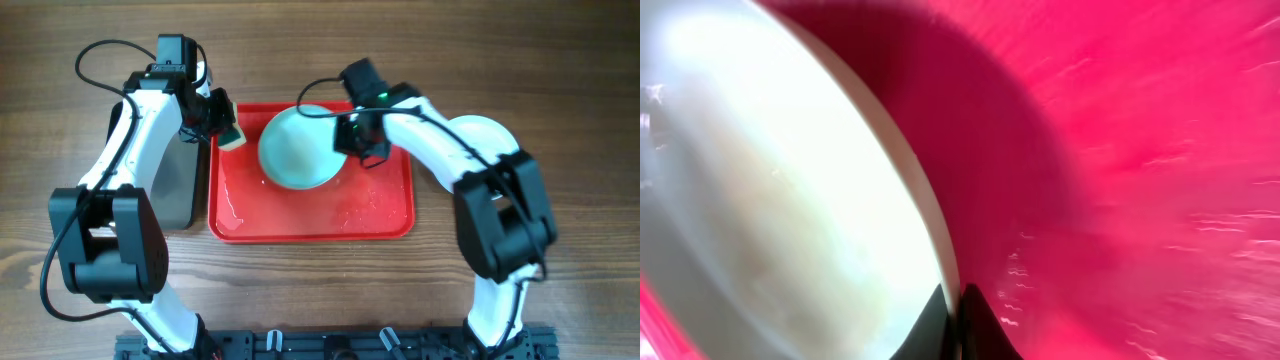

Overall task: Clean dirty plates on tray and stack at the side
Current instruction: 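Lift the light-blue plate off the red tray with the right gripper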

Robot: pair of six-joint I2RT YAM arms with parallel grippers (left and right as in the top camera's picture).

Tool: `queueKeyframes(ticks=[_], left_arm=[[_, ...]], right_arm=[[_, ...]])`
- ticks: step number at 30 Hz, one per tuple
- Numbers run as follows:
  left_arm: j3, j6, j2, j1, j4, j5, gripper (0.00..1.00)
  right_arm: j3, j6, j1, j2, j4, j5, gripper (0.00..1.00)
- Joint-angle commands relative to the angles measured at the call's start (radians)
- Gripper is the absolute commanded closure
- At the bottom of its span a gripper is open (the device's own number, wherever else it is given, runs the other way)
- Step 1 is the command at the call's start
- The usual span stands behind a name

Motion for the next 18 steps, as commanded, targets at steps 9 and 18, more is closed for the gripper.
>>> queueKeyframes(ticks=[9,18], left_arm=[[0.010,-0.013,-0.015,-0.002,0.002,-0.006,0.96],[-0.030,-0.117,-0.011,-0.004,0.003,-0.080,0.96]], right_arm=[[0.001,-0.075,-0.003,-0.265,-0.109,0.451,0.96],[0.001,-0.071,0.097,-0.307,-0.219,0.885,0.96]])
